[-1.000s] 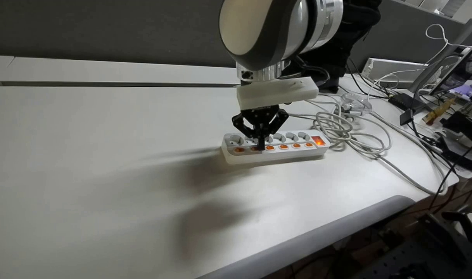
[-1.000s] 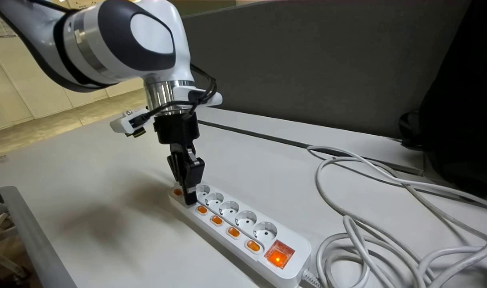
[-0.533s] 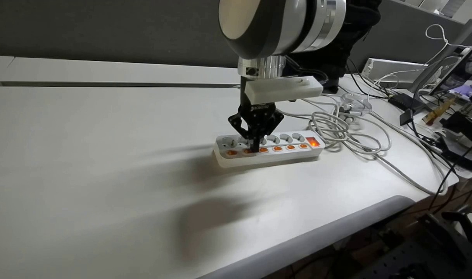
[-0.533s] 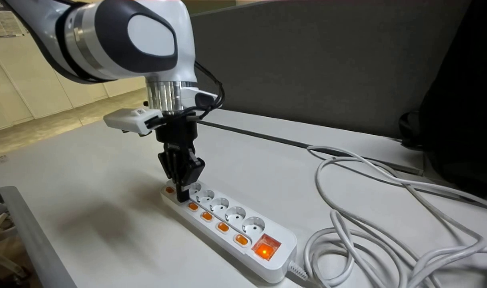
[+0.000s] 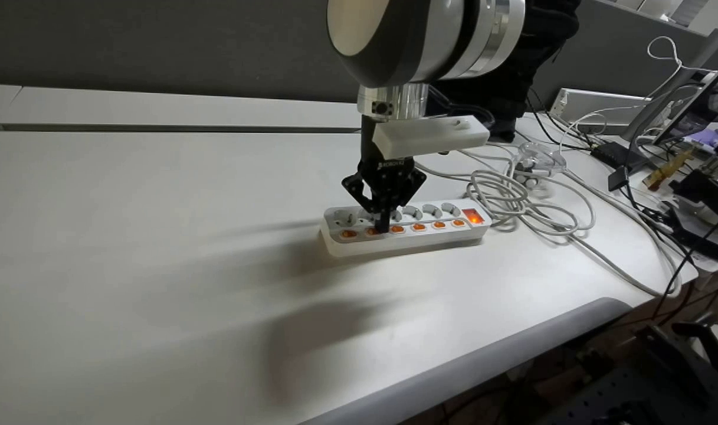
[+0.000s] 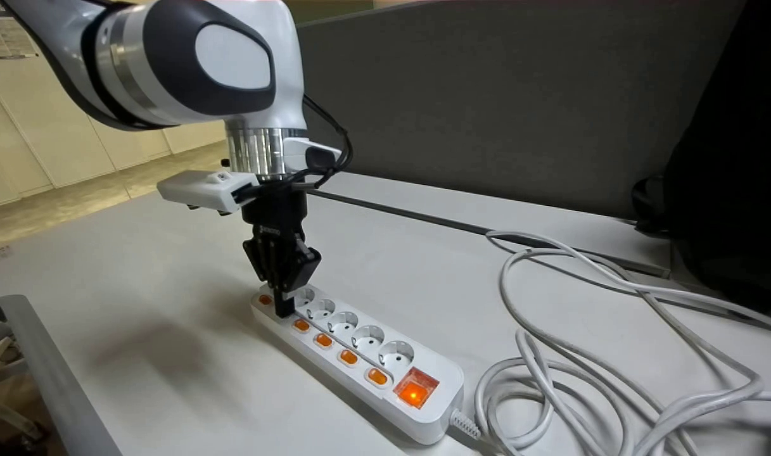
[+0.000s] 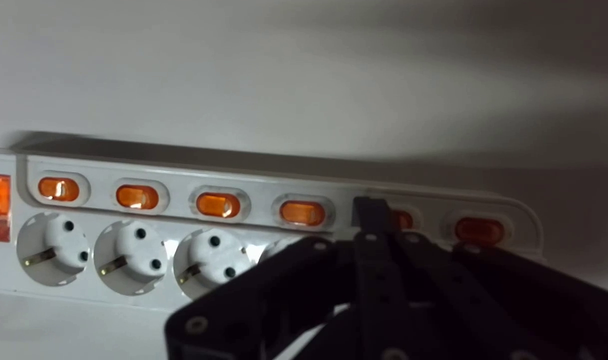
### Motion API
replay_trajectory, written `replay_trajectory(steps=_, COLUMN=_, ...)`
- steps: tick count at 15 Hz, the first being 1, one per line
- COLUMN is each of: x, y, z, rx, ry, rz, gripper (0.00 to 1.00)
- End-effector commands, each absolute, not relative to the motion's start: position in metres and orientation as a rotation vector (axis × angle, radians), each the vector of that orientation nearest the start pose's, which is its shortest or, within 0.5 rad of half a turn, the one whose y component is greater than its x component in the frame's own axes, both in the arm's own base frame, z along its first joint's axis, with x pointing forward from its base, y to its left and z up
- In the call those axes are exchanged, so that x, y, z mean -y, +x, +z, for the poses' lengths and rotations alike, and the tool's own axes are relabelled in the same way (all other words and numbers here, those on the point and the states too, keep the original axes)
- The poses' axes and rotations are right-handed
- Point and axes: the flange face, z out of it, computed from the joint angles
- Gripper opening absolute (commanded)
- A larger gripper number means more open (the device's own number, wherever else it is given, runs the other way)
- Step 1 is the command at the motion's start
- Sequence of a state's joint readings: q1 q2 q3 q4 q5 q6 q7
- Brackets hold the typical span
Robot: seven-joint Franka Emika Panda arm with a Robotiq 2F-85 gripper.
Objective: Turn on the second switch from the left on the adapter
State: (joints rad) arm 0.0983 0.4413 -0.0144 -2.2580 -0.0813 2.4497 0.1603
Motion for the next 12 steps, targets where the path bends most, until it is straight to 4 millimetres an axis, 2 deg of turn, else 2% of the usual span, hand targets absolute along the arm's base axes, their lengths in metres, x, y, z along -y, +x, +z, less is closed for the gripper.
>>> replay_trajectory(steps=1, x=-0.048, y=0.504, z=0.152, rx=-0.004, ry=-3.202, rz=0.338, gripper=0.00)
replay_trajectory(steps=7, x=-0.064, y=0.496, z=0.172, rx=0.042, ry=-3.186, rz=0.249, gripper=0.00)
replay_trajectory(steps=12, x=-0.064, y=0.490, z=0.177, rx=0.018, ry=-3.174, rz=0.258, gripper=0.00)
